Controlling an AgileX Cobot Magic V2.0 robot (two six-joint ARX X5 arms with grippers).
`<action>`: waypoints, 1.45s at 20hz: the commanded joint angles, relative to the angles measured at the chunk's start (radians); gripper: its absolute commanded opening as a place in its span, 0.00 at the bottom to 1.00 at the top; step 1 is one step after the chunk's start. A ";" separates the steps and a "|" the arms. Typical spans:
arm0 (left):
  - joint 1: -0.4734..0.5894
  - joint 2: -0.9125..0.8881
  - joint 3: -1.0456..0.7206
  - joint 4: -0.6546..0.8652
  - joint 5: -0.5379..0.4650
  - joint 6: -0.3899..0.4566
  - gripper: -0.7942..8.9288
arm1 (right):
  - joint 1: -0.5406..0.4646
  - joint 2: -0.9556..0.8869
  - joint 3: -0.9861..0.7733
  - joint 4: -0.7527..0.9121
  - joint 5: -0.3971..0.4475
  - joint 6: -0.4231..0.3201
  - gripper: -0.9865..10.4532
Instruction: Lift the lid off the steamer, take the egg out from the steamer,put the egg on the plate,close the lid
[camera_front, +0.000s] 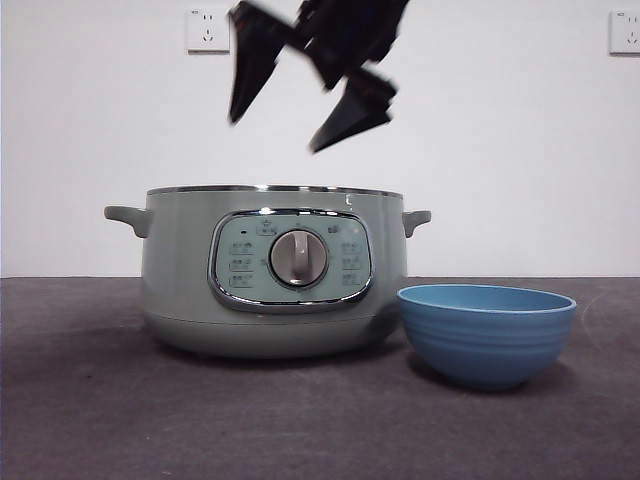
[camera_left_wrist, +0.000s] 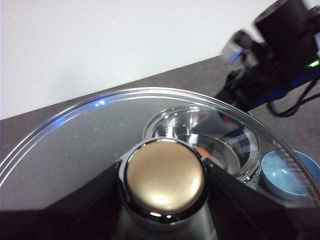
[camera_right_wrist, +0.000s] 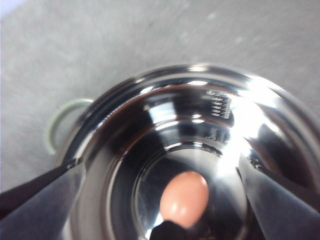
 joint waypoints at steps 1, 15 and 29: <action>-0.002 -0.011 0.007 0.045 -0.003 -0.005 0.07 | 0.008 0.074 0.019 0.004 0.015 -0.029 0.61; -0.002 -0.011 0.007 0.024 -0.003 -0.002 0.07 | 0.008 0.240 0.019 -0.035 0.064 -0.037 0.61; -0.002 -0.011 0.007 0.002 0.004 0.021 0.07 | 0.006 0.241 0.019 -0.012 0.056 -0.007 0.07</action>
